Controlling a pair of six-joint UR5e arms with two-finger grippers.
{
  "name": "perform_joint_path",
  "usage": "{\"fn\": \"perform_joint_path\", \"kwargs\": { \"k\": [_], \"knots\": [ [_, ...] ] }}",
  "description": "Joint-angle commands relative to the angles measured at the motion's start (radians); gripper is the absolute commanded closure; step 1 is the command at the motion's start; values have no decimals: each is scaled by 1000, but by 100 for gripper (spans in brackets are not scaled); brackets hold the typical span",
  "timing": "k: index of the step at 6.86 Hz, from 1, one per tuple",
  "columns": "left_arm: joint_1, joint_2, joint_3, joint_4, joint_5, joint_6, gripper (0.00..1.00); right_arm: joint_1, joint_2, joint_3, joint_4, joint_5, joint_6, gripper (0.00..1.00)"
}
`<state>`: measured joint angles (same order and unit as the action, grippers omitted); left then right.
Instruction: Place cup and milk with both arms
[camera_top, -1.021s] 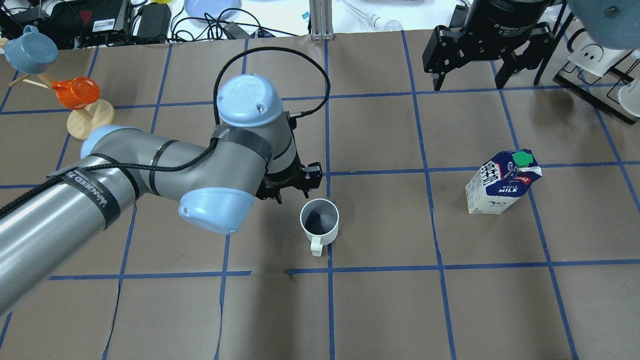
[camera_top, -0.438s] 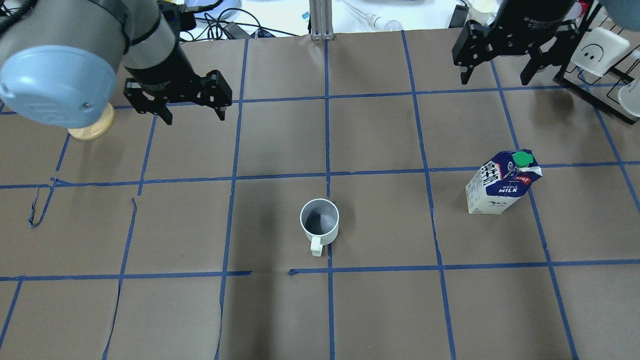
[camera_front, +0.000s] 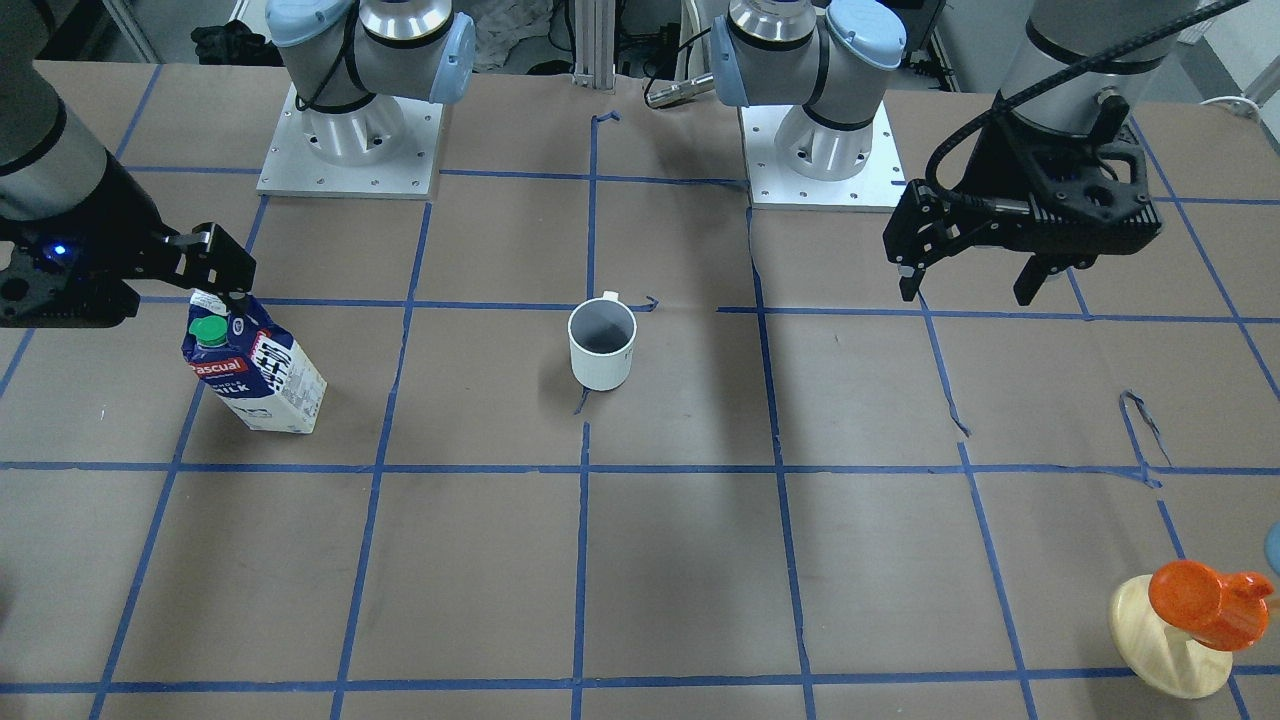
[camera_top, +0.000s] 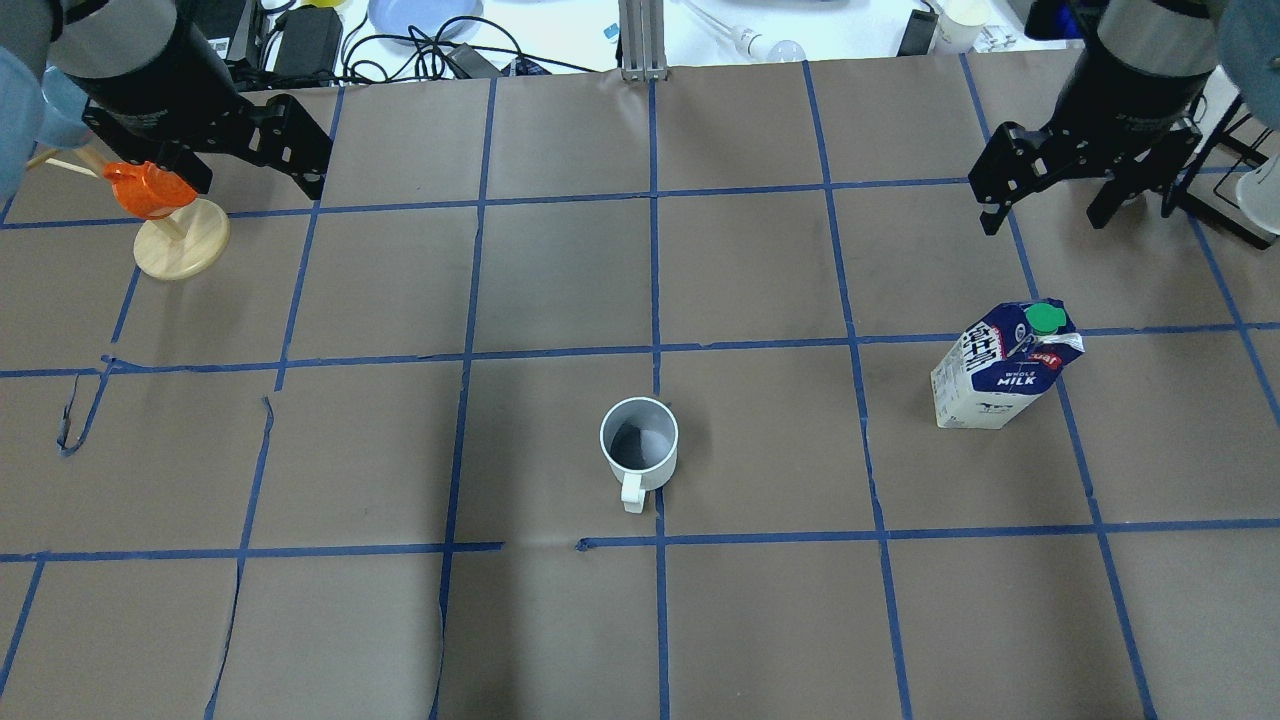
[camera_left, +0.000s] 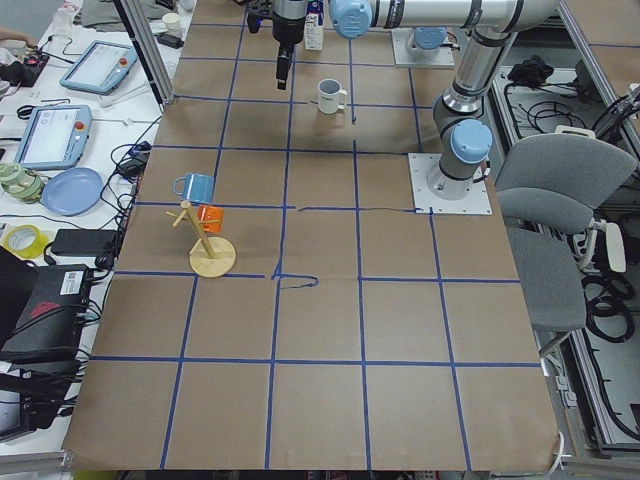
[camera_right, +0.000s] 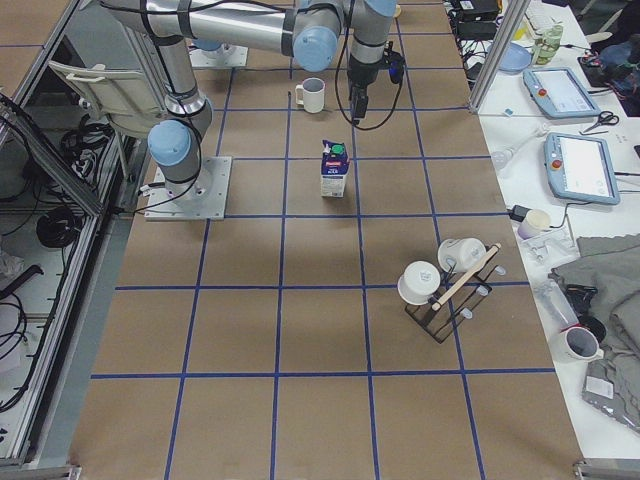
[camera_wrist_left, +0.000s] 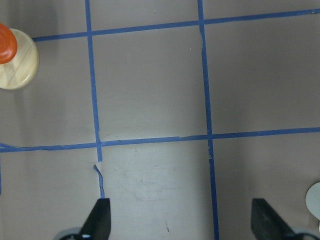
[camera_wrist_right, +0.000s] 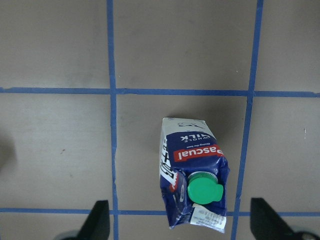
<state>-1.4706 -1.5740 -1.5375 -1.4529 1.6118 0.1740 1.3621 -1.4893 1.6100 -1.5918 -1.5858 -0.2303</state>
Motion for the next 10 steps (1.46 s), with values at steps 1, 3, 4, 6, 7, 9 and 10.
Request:
{"fn": "perform_joint_path", "kwargs": {
  "k": [1, 3, 4, 6, 7, 9, 10],
  "knots": [
    [6, 6, -3, 0, -21, 12, 0, -60, -5, 178, -112, 3, -26, 0],
    [-5, -1, -15, 0, -32, -25, 0, -61, 3, 214, -117, 7, -24, 6],
    [-7, -3, -13, 0, -32, -27, 0, -61, 4, 217, -117, 6, -23, 35],
    [-16, -11, -9, -53, -27, -30, 0, -63, 1, 214, -119, -5, -26, 66],
    [-20, -15, -6, -55, -30, -31, 0, -61, -2, 212, -117, -3, -23, 71],
    [-22, -15, -9, -57, -33, -51, 0, -51, -9, 180, -108, 10, -12, 71],
    [-22, -17, -4, -55, -33, -51, 0, -25, -11, 136, -47, 12, 2, 70]
  ]
}}
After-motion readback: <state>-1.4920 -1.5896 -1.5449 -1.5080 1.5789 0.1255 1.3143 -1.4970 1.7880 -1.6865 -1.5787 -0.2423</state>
